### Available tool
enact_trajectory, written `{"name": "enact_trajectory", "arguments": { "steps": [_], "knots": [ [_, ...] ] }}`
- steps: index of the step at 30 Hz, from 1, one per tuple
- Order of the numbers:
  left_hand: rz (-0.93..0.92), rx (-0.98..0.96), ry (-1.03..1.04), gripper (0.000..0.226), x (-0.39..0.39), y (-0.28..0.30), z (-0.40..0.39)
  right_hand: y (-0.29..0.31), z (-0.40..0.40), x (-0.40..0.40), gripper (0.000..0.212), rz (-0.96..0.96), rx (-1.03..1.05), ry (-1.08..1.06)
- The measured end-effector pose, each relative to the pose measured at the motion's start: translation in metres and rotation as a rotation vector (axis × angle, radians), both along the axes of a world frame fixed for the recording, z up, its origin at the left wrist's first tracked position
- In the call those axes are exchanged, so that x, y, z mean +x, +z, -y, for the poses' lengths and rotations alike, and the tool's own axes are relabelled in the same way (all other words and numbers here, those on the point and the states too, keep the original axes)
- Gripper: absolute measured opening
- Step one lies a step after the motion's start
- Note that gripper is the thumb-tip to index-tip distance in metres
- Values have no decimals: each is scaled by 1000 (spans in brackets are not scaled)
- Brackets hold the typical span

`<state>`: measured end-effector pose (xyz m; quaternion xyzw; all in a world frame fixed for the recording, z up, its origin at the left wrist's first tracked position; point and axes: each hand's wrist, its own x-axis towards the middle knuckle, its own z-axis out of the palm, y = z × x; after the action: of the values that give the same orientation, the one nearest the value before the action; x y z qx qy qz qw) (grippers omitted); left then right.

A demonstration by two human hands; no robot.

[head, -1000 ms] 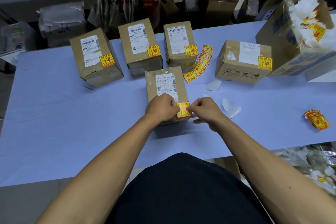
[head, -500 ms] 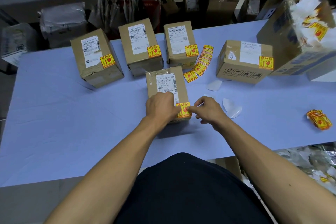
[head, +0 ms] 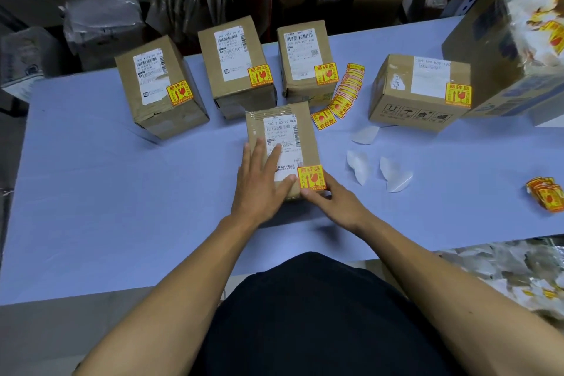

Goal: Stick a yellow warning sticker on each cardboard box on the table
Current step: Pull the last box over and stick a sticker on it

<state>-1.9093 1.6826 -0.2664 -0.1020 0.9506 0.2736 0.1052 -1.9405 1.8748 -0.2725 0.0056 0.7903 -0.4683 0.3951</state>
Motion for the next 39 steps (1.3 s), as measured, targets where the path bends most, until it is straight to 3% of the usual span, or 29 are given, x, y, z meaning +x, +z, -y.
{"name": "enact_trajectory", "arguments": {
  "steps": [3, 6, 8, 10, 12, 14, 17, 27, 32, 39],
  "knots": [
    [-71, 139, 180, 70, 0, 0, 5, -1, 3, -14, 84, 27, -31, -117],
    [-52, 354, 408, 72, -7, -1, 8, 7, 20, -33, 81, 3, -16, -237],
    [11, 476, 545, 72, -14, -3, 7, 7, 33, -39, 68, -9, -11, -245],
    [68, 524, 614, 71, -18, -7, 6, 2, 40, -39, 37, -56, 6, -227],
    [65, 535, 622, 65, -19, -13, 4, -2, 43, -36, 33, -99, 2, -223],
    [47, 562, 633, 62, -20, -15, 2, -3, 45, -34, 54, -94, 16, -219],
    [18, 616, 645, 55, -19, -14, 3, -5, 49, -34, 66, -79, 84, -210],
    [-77, 642, 748, 50, 24, 6, 53, 17, 102, -8, 59, -184, 70, -77],
    [-101, 602, 813, 56, 58, 19, 111, 29, 161, 14, 48, -172, -2, 29],
    [-172, 550, 957, 62, 105, 27, 192, 37, 255, 39, 52, -211, -28, 217]
  ]
}}
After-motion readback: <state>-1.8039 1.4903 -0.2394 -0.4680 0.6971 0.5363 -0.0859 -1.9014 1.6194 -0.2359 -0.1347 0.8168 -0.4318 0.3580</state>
